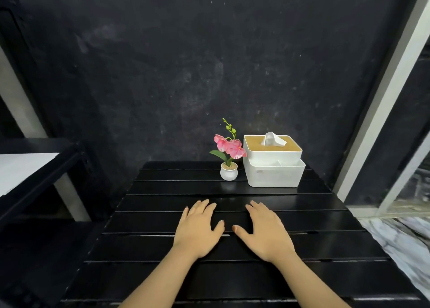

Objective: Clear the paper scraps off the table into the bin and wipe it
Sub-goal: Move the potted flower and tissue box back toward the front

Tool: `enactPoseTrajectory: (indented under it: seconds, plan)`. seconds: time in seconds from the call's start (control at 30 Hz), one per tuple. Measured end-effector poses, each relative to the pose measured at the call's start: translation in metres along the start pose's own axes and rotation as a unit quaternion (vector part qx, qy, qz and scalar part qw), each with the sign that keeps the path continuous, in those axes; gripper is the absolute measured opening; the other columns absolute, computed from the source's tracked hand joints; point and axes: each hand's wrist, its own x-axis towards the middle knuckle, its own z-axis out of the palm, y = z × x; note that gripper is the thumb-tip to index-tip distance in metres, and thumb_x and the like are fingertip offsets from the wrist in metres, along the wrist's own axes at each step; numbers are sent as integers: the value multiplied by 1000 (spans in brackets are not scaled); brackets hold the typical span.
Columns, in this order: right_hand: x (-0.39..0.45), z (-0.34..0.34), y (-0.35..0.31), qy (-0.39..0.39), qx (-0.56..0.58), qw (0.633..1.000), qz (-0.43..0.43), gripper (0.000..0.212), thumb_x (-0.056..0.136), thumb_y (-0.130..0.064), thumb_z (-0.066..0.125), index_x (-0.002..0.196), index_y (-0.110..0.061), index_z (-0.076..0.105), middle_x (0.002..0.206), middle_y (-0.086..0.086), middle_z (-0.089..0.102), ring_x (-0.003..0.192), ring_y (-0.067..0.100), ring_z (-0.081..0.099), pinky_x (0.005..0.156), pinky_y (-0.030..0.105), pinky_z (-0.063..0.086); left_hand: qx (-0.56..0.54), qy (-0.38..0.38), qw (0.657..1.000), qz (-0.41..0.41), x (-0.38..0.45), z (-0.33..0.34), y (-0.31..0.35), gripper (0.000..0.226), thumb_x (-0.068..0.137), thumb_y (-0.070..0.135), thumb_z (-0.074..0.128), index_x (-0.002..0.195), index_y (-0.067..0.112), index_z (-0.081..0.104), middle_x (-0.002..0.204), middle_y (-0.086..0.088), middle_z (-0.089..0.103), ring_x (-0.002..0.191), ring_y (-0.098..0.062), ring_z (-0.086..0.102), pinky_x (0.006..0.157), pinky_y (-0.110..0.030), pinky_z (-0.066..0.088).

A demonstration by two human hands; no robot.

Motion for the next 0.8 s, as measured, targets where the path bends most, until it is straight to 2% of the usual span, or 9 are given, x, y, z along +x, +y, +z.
enactPoseTrajectory:
  seconds: [0.07,0.17,0.3,0.43,0.57,0.67,0.8]
  plan:
    - [1,1,0,2,0,1000,0,73,85,-60,39,143,-20,23,156,-2,18,144,16,10,119,35,10,7,12,1000,0,1,1,1,58,92,48,36,144,27,27,156,6,20,145,-12,11,120,-36,5]
    - [1,2,1,5,5,1000,-1,73,84,-60,39,143,-19,23,156,-2,18,144,16,10,119,35,10,-4,33,999,2,11,-1,5,55,91,49,38,140,25,36,149,5,33,139,-14,26,117,-34,19]
    - [3,1,2,2,2,1000,-3,73,84,-59,39,143,-19,23,156,-2,18,144,16,8,119,34,8,-112,67,991,-30,50,-3,23,53,91,39,44,140,18,35,145,1,38,133,-19,35,108,-35,34]
    - [5,-1,3,-8,7,1000,-3,73,85,-58,39,144,-19,22,156,-1,15,145,15,6,120,35,5,-215,103,968,-77,100,0,42,53,86,29,56,134,14,39,139,-9,42,127,-28,41,101,-40,39]
    - [6,-1,4,-12,17,1000,-2,73,84,-57,40,144,-19,21,156,-1,15,145,16,5,120,35,4,-293,135,935,-145,133,12,55,55,77,28,65,125,10,45,129,-15,49,118,-33,48,97,-43,43]
    - [6,2,4,-14,21,1000,-1,73,84,-56,40,144,-18,20,157,0,14,145,16,3,119,35,3,-296,171,923,-177,144,22,60,61,73,33,70,124,8,47,125,-15,53,116,-33,48,98,-44,43]
    - [5,3,5,-12,20,1000,-3,73,85,-55,41,144,-17,20,157,0,14,145,16,3,119,34,2,-241,209,929,-189,154,29,63,65,71,41,72,122,8,48,124,-14,56,116,-33,49,99,-44,41]
